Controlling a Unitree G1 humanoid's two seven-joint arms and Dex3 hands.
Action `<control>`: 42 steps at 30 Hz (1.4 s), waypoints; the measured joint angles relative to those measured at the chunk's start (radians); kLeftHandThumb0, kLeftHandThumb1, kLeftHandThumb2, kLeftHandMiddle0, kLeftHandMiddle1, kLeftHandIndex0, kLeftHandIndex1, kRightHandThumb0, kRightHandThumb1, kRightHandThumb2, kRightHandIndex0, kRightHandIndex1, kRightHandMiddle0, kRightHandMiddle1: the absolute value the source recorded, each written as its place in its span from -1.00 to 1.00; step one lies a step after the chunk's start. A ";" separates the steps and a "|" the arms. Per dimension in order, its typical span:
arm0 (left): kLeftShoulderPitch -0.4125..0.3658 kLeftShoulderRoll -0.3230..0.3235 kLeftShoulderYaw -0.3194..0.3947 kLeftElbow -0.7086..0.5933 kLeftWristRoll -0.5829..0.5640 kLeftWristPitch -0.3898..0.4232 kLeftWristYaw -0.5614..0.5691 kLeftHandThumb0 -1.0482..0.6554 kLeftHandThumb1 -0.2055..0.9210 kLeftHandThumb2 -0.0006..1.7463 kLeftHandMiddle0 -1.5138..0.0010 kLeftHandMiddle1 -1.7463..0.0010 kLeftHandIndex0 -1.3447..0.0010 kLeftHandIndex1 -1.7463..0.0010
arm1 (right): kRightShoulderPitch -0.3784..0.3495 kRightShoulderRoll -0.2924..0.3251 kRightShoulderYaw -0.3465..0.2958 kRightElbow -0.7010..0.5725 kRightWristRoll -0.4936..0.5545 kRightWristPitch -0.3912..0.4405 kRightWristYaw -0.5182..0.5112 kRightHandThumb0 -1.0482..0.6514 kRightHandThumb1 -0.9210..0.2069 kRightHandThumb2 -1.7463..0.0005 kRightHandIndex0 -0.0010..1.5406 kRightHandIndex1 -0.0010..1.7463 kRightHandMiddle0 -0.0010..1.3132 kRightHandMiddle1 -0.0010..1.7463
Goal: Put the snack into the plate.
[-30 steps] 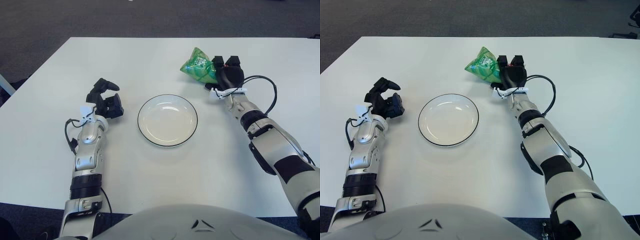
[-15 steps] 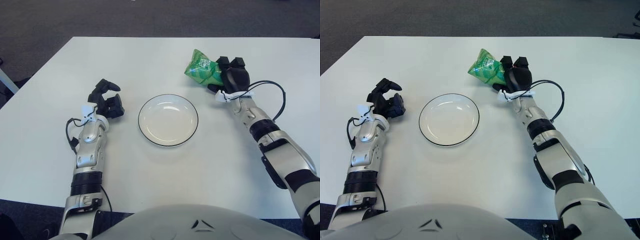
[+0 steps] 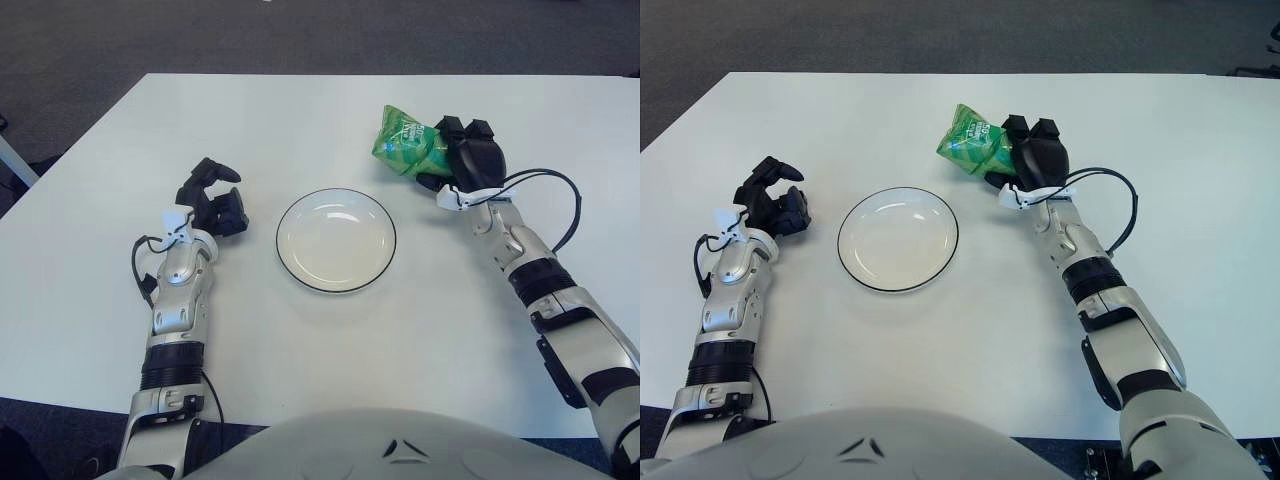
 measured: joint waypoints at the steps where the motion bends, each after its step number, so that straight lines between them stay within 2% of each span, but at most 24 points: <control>1: 0.000 0.000 0.000 0.000 -0.001 0.000 0.000 -0.35 -0.13 0.56 -0.79 -1.00 0.04 -1.00 | 0.004 0.000 -0.003 -0.009 0.000 0.004 0.002 0.23 0.31 -0.62 -0.09 0.81 -0.14 1.00; 5: -0.001 0.000 0.000 0.001 -0.005 0.000 -0.002 -0.35 -0.12 0.55 -0.78 -1.00 0.05 -1.00 | 0.016 0.000 -0.022 -0.048 -0.005 0.028 0.006 0.23 0.50 -0.76 0.04 0.81 -0.06 1.00; 10: -0.001 0.000 0.000 0.001 -0.007 0.000 -0.002 -0.35 -0.12 0.55 -0.78 -1.00 0.05 -1.00 | 0.035 0.005 -0.051 -0.075 -0.003 0.040 -0.002 0.24 0.59 -0.82 0.13 0.78 -0.04 1.00; 19: -0.001 0.000 0.000 0.001 -0.008 0.000 -0.002 -0.34 -0.10 0.53 -0.78 -1.00 0.07 -1.00 | 0.055 0.046 -0.131 -0.078 0.100 0.017 -0.009 0.23 0.56 -0.83 0.09 0.88 -0.08 1.00; 25: -0.001 0.000 0.000 0.002 -0.007 0.000 -0.001 -0.34 -0.10 0.53 -0.78 -1.00 0.07 -1.00 | 0.054 0.079 -0.187 -0.078 0.203 0.015 0.059 0.23 0.60 -0.86 0.12 0.88 -0.06 1.00; 36: -0.004 0.001 0.000 0.009 -0.007 -0.006 -0.002 -0.35 -0.11 0.54 -0.79 -1.00 0.06 -1.00 | 0.038 0.181 -0.416 -0.159 0.629 0.217 0.357 0.23 0.63 -0.87 0.16 0.84 -0.06 1.00; 42: -0.004 0.001 0.000 0.013 -0.007 -0.009 -0.002 -0.35 -0.12 0.55 -0.80 -1.00 0.05 -1.00 | 0.035 0.218 -0.497 -0.203 0.803 0.353 0.471 0.23 0.60 -0.85 0.15 0.84 -0.08 1.00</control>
